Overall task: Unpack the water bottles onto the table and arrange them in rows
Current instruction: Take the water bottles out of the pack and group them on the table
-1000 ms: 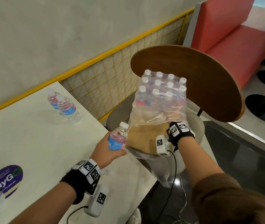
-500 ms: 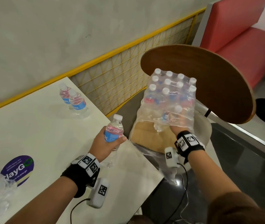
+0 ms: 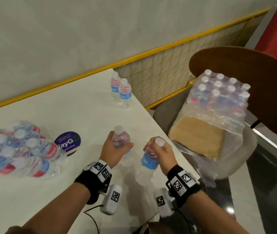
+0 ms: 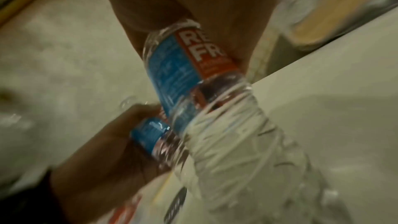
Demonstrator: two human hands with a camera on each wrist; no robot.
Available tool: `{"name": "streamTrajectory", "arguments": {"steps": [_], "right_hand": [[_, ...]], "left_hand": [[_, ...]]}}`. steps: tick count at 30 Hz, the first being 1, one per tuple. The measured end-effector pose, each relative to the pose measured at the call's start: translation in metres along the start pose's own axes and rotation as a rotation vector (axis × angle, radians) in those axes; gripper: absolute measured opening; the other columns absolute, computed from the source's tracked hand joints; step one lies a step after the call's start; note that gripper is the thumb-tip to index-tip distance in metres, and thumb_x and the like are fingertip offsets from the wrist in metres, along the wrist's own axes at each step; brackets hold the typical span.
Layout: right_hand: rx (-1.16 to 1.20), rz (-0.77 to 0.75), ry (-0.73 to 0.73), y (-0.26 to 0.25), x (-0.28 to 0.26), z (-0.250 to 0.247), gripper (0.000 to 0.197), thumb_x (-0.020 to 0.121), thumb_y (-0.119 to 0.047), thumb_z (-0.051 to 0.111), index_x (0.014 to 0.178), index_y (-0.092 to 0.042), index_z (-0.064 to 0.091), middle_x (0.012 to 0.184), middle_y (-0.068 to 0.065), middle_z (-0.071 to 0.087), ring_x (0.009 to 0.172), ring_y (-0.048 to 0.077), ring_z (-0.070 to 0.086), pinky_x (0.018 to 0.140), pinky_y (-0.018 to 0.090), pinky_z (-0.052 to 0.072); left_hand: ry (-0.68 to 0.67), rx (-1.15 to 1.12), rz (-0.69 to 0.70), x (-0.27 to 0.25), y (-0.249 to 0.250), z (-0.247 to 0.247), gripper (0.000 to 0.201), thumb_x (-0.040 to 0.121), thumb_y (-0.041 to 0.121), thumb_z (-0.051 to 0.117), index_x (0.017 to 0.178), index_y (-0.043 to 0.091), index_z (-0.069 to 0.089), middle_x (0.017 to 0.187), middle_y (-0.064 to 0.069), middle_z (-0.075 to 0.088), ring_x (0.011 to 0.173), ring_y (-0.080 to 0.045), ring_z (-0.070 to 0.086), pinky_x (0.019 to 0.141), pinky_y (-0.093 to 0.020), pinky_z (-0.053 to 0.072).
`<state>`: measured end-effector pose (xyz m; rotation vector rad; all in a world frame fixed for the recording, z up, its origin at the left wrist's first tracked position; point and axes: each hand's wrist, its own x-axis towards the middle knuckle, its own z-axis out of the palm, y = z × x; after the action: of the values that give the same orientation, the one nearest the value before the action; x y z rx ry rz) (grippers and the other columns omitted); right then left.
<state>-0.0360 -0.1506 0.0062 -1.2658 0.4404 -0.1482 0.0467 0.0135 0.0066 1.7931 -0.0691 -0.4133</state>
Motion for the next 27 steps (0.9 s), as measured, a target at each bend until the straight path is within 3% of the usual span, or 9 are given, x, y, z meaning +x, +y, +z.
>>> {"name": "streamTrajectory", "arguments": {"steps": [3,7,9,11,13,17,21,24,27], "right_hand": [[-0.293,-0.106,-0.194,0.018,-0.011,0.048,0.014,0.084,-0.024,0.065,0.081,-0.013,0.057,0.076,-0.001,0.059,0.071,0.011,0.055,0.067,0.02,0.044],[-0.444,-0.1,-0.261,0.035,-0.022,0.082,0.018,0.081,-0.036,0.07,0.09,-0.029,0.056,0.091,-0.008,0.058,0.086,0.01,0.056,0.078,0.025,0.044],[-0.579,-0.03,-0.291,0.036,-0.027,0.091,0.037,0.076,-0.038,0.075,0.103,-0.034,0.051,0.109,-0.007,0.052,0.103,0.009,0.051,0.087,0.024,0.041],[-0.692,0.084,-0.32,0.036,-0.034,0.094,0.063,0.068,-0.042,0.08,0.119,-0.035,0.044,0.12,-0.006,0.046,0.114,0.009,0.045,0.092,0.024,0.039],[-0.723,0.129,-0.319,0.038,-0.041,0.093,0.071,0.064,-0.043,0.082,0.121,-0.035,0.041,0.121,-0.007,0.048,0.113,0.011,0.047,0.089,0.024,0.039],[-0.714,0.089,-0.268,0.045,-0.042,0.098,0.069,0.064,-0.03,0.085,0.115,-0.033,0.039,0.113,-0.005,0.056,0.1,0.018,0.055,0.076,0.023,0.042],[-0.643,0.057,-0.253,0.06,-0.033,0.125,0.07,0.072,-0.009,0.076,0.127,-0.028,0.038,0.117,-0.004,0.055,0.108,0.023,0.056,0.087,0.028,0.045],[-0.642,0.03,-0.268,0.071,-0.026,0.154,0.071,0.075,-0.007,0.073,0.133,-0.023,0.037,0.117,-0.004,0.054,0.106,0.019,0.054,0.087,0.025,0.041],[-0.653,0.058,-0.269,0.079,-0.019,0.18,0.071,0.078,-0.01,0.073,0.135,-0.02,0.032,0.121,0.002,0.055,0.105,0.019,0.054,0.085,0.024,0.04]], "left_hand": [[0.028,0.105,-0.02,-0.009,-0.018,-0.038,0.053,0.048,0.039,0.08,0.092,0.032,0.052,0.09,0.006,0.064,0.086,-0.016,0.063,0.084,-0.038,0.051],[0.031,0.193,-0.035,-0.02,-0.024,-0.073,0.055,0.045,0.042,0.075,0.095,0.038,0.052,0.096,0.004,0.064,0.093,-0.02,0.062,0.086,-0.036,0.05],[0.0,0.246,-0.014,-0.026,-0.023,-0.087,0.052,0.049,0.035,0.077,0.094,0.039,0.052,0.096,0.006,0.062,0.094,-0.02,0.061,0.084,-0.031,0.049],[-0.025,0.313,0.006,-0.031,-0.026,-0.099,0.052,0.057,0.023,0.08,0.098,0.032,0.052,0.095,0.008,0.059,0.091,-0.018,0.058,0.076,-0.02,0.044],[0.012,0.351,0.012,-0.034,-0.03,-0.111,0.049,0.065,0.016,0.082,0.102,0.025,0.051,0.094,0.008,0.058,0.089,-0.014,0.055,0.07,-0.018,0.039],[0.075,0.344,0.011,-0.034,-0.034,-0.139,0.042,0.069,0.02,0.082,0.101,0.021,0.053,0.096,0.003,0.058,0.091,-0.018,0.055,0.076,-0.025,0.039],[0.159,0.412,0.028,-0.033,-0.026,-0.162,0.043,0.071,0.009,0.078,0.105,0.014,0.051,0.098,-0.002,0.054,0.092,-0.023,0.051,0.078,-0.028,0.039],[0.241,0.474,0.047,-0.034,-0.023,-0.179,0.047,0.071,0.004,0.072,0.111,0.014,0.05,0.103,-0.007,0.055,0.092,-0.025,0.052,0.075,-0.028,0.041],[0.221,0.577,0.057,-0.037,-0.02,-0.188,0.05,0.073,0.004,0.069,0.117,0.016,0.049,0.11,-0.006,0.054,0.093,-0.023,0.052,0.078,-0.029,0.042]]}}
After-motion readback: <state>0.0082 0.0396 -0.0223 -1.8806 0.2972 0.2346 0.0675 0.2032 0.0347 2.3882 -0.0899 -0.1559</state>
